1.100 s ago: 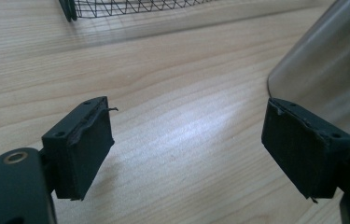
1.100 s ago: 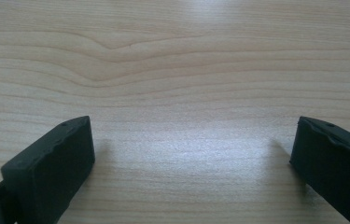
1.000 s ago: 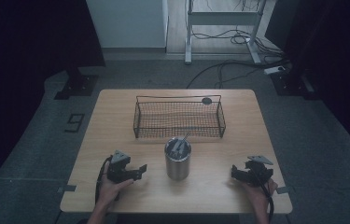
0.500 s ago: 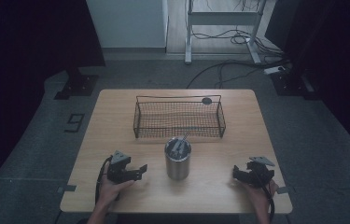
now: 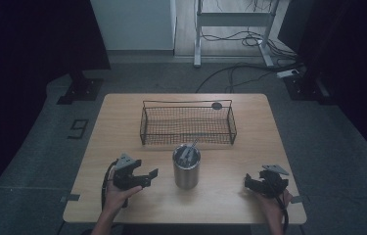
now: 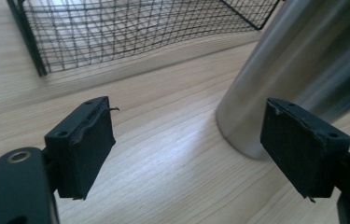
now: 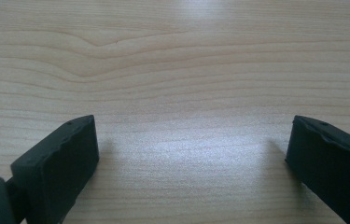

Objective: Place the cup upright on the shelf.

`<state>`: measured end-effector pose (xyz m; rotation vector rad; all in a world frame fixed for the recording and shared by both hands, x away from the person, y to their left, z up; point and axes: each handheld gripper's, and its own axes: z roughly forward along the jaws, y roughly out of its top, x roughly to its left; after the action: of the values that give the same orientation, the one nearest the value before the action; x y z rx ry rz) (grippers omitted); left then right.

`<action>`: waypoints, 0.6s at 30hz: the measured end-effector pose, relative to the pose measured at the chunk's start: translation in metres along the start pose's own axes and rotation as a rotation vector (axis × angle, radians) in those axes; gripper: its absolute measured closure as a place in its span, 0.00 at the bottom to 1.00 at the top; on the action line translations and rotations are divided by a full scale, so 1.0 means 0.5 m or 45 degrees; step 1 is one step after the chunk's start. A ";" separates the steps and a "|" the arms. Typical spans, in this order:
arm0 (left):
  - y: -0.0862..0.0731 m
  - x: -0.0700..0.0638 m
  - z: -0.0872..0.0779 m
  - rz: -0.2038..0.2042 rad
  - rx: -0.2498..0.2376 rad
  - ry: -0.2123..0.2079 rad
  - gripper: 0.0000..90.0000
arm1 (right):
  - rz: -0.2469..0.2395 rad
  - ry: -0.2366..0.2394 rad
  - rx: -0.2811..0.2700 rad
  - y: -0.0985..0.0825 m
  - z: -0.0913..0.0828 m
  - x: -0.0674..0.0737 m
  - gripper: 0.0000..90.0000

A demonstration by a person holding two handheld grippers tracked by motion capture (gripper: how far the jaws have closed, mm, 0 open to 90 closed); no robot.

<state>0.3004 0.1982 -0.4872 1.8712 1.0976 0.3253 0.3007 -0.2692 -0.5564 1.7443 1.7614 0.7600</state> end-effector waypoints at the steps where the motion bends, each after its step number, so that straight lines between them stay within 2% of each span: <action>1: 0.002 -0.002 -0.001 0.000 -0.005 -0.007 0.20 | 0.001 0.000 0.000 0.000 0.000 0.000 0.02; 9: 0.026 -0.020 -0.011 0.015 -0.047 -0.052 0.19 | 0.001 -0.001 0.000 0.000 0.000 0.000 0.02; 18: 0.039 -0.045 -0.010 0.053 -0.056 -0.105 0.17 | 0.001 -0.001 0.000 0.000 0.000 0.000 0.02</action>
<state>0.2952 0.1798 -0.4641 1.8540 0.9897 0.2906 0.3006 -0.2692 -0.5564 1.7453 1.7605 0.7594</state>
